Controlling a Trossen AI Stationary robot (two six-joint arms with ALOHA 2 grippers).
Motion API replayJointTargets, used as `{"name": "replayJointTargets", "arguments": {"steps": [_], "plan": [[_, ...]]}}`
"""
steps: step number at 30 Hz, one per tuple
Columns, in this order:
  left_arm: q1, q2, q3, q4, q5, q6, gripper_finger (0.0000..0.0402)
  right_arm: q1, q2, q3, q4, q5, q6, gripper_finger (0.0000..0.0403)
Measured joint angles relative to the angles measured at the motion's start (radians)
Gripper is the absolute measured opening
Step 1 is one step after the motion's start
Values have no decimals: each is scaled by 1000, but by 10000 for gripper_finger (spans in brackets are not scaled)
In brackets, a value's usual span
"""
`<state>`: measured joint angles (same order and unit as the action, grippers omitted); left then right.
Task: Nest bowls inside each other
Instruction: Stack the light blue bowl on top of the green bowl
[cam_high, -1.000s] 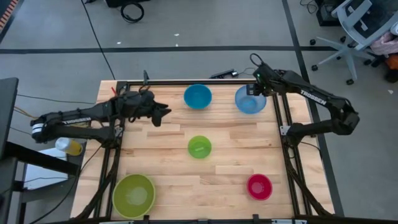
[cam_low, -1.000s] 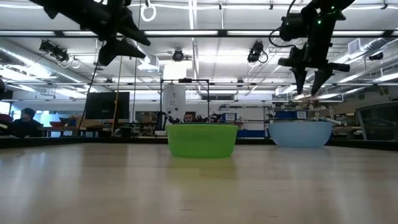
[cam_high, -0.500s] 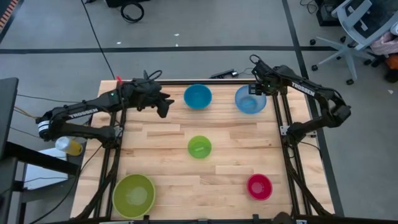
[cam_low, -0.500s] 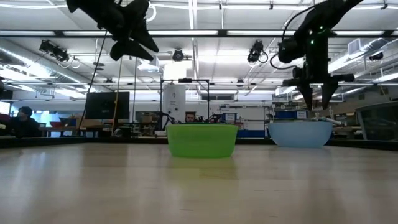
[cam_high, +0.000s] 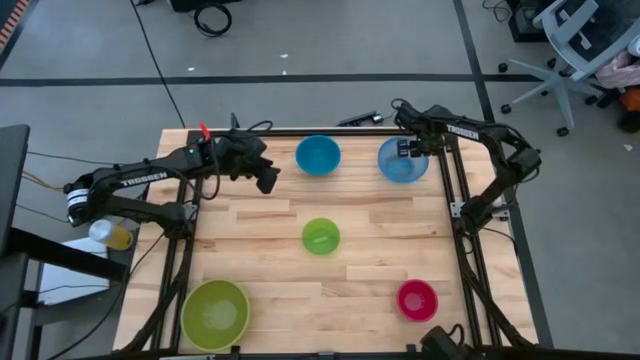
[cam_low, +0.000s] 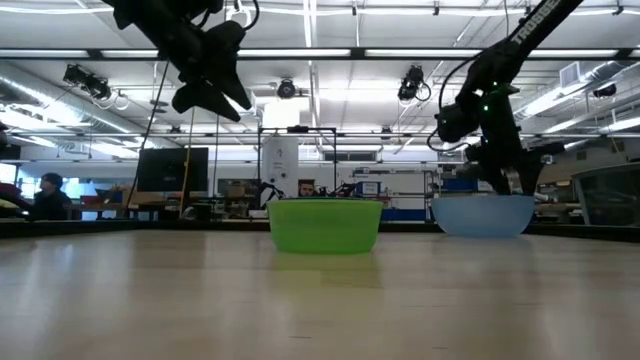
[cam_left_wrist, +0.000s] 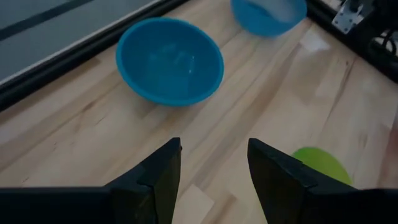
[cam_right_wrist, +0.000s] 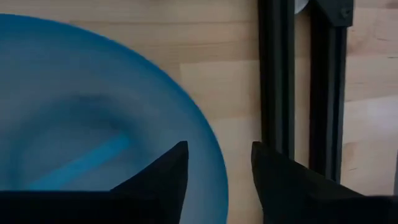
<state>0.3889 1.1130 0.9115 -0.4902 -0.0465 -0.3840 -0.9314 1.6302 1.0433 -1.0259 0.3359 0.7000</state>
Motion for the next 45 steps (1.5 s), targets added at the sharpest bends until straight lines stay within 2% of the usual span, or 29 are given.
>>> {"name": "replayJointTargets", "arguments": {"steps": [3, 7, 10, 16, 19, 23, 28, 31, 33, 37, 42, 45], "plan": [[0, 0, 0, -19, 0, 2, 188, 2, 25, -1, 3, 7, -1, 158], [0, 0, 0, -26, 0, 4, 188, -12, 38, -20, 47, -79, -18, 130], [0, 0, 0, -26, 0, 13, 188, -15, 28, -47, 77, -122, -14, 96], [5, 0, -1, -22, 0, 57, 188, 9, -41, -80, 79, -145, 19, 15], [17, 0, -1, -10, 1, 66, 188, 48, -127, -82, 72, -144, 72, 15], [36, 25, -1, 53, 78, 137, 188, 137, -280, -84, 42, -143, 159, 13], [41, 105, -1, 191, 97, 162, 188, 334, -422, -84, 23, -88, 262, 9], [29, 147, -1, 279, 96, 139, 188, 471, -464, -84, 21, -20, 344, 9], [16, 157, -1, 322, 104, 104, 188, 561, -473, -84, 26, 31, 411, 9], [-18, 159, 62, 282, 111, 73, 188, 685, -448, -84, 70, 72, 478, 9], [-67, 163, 188, 191, 92, 71, 188, 751, -351, -67, 209, 22, 425, 9], [-99, 180, 252, 122, 82, 41, 188, 773, -272, -6, 225, 8, 373, 9]]}}
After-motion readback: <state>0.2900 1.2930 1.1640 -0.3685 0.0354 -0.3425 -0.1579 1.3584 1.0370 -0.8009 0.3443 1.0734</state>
